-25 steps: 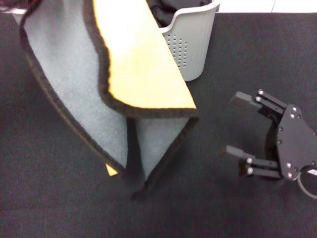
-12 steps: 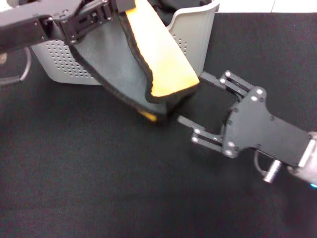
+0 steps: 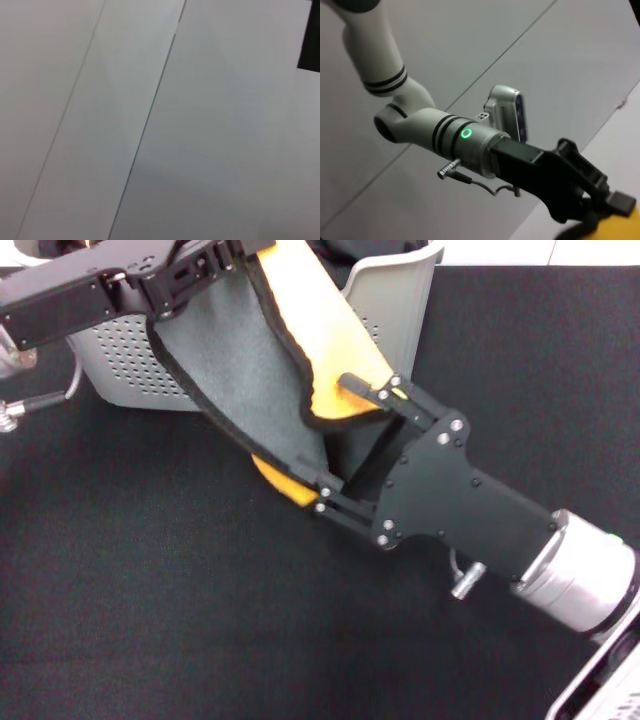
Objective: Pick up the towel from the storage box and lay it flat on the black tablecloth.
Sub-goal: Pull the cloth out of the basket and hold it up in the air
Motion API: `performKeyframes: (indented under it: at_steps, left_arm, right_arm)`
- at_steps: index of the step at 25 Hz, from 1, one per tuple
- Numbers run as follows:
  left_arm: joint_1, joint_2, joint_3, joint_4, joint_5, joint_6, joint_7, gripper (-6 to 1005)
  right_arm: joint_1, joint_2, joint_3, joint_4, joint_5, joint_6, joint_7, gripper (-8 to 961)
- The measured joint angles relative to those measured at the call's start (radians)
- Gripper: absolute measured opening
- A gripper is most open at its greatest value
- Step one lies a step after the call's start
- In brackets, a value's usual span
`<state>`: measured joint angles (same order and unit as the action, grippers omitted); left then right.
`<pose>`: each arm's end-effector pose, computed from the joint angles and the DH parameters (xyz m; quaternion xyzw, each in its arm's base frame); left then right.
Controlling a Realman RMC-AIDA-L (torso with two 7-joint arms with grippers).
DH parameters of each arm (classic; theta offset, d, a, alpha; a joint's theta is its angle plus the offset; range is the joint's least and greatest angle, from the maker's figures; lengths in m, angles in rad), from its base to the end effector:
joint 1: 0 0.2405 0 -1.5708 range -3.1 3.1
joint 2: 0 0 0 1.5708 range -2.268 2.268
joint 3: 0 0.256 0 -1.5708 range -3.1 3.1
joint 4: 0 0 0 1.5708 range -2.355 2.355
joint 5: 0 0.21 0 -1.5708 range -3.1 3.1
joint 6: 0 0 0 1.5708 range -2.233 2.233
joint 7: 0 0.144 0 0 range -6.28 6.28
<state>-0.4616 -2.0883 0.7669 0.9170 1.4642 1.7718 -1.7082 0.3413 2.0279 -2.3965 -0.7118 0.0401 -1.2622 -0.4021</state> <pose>-0.1891 0.3255 0.0764 -0.8589 -0.1881 -0.4684 0.0872 0.1598 0.2550 -0.0922 -0.7902 -0.2840 0.3787 0.3893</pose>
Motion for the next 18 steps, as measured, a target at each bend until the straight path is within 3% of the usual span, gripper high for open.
performKeyframes:
  at_steps: [8,18]
  left_arm:
    - [-0.011,-0.001,0.0,-0.055,-0.003,-0.017,0.028,10]
    - [-0.018,0.0,-0.003,-0.104,-0.003,-0.017,0.065,9]
  right_arm:
    - [0.004,0.0,-0.113,-0.046,0.206,0.028,-0.22,708]
    - [0.009,0.0,-0.121,-0.05,0.269,0.045,-0.324,678]
